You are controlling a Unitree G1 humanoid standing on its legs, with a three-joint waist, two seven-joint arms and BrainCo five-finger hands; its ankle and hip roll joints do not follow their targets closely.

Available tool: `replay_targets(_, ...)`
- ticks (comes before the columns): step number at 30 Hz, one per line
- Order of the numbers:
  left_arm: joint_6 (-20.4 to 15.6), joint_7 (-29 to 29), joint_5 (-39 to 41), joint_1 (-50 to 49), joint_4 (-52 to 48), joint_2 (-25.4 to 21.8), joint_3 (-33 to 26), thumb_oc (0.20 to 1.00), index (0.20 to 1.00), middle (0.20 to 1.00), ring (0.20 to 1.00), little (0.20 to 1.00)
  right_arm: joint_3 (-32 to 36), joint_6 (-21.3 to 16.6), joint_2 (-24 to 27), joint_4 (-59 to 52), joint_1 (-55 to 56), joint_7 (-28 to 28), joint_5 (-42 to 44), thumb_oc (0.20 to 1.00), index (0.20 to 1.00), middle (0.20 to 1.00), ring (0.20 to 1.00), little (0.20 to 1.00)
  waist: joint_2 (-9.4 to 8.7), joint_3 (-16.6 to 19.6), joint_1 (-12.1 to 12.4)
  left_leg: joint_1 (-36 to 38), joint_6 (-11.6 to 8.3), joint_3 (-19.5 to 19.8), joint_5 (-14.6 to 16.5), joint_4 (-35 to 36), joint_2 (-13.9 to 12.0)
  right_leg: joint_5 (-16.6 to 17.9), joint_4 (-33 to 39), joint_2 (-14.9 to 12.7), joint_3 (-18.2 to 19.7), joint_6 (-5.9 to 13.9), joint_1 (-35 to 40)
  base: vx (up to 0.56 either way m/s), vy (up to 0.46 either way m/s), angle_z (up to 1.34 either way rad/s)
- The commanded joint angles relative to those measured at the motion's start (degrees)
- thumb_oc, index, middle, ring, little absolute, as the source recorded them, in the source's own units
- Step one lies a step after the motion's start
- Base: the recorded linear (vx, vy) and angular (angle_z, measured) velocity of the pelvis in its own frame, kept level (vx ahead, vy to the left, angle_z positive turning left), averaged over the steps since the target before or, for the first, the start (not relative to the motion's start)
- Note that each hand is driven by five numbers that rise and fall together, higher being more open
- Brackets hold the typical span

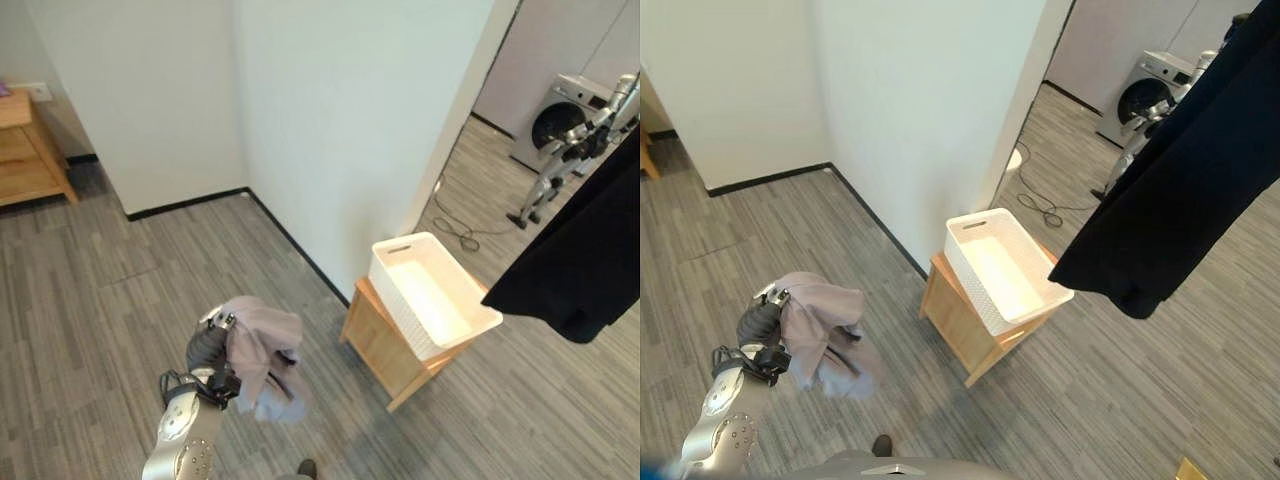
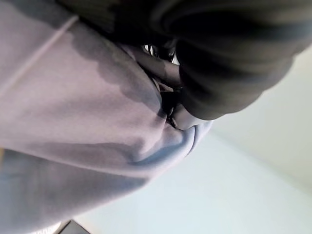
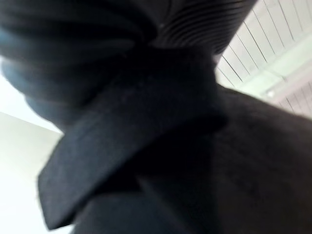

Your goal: Pick up bed clothes into laundry basket.

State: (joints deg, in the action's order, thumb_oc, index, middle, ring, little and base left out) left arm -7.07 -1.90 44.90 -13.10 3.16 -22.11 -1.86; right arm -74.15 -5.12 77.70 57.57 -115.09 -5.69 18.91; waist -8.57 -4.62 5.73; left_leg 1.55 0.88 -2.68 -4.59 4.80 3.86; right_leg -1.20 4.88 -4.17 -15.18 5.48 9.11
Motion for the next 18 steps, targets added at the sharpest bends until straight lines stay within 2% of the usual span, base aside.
replay_targets(1,-4.1,1.2,2.9,3.7,-7.0,-2.2,-0.5,0.2,0.2,0.2,0.2,0.2,-2.0,1.5,0.4,5.2,-4.2,-0.5,-2.6,0.2,0.2,0.2,0.2,0.2,-2.52,-1.5,1.6,0.8,-5.26,-0.6,3.6,0.2,-6.1,4.0,-0.8,-5.0,0.0,4.41,-3.6,0.0,0.0,0.0)
replay_targets(10,-4.0,-0.2,3.1,3.0,-5.9,-2.6,-2.5,0.2,0.2,0.2,0.2,0.2,1.3,3.5,-2.9,12.6,-2.2,-1.1,-5.2,0.2,0.2,0.2,0.2,0.2,-2.01,-2.1,2.6,-0.2,-5.22,-0.4,3.4,0.2,-6.1,4.2,0.1,-4.9,-0.2,4.47,-4.4,0.0,0.0,0.0)
replay_targets(18,-4.0,-0.2,3.6,3.5,-5.3,-2.8,-1.3,0.2,0.2,0.2,0.2,0.2,0.3,3.9,-4.7,13.4,-3.9,-0.9,-4.9,0.2,0.2,0.2,0.2,0.2,-1.66,-2.2,2.7,-0.9,-5.25,0.1,3.2,0.2,-5.9,4.2,0.1,-4.9,-0.7,4.47,-4.9,0.0,-0.001,0.01)
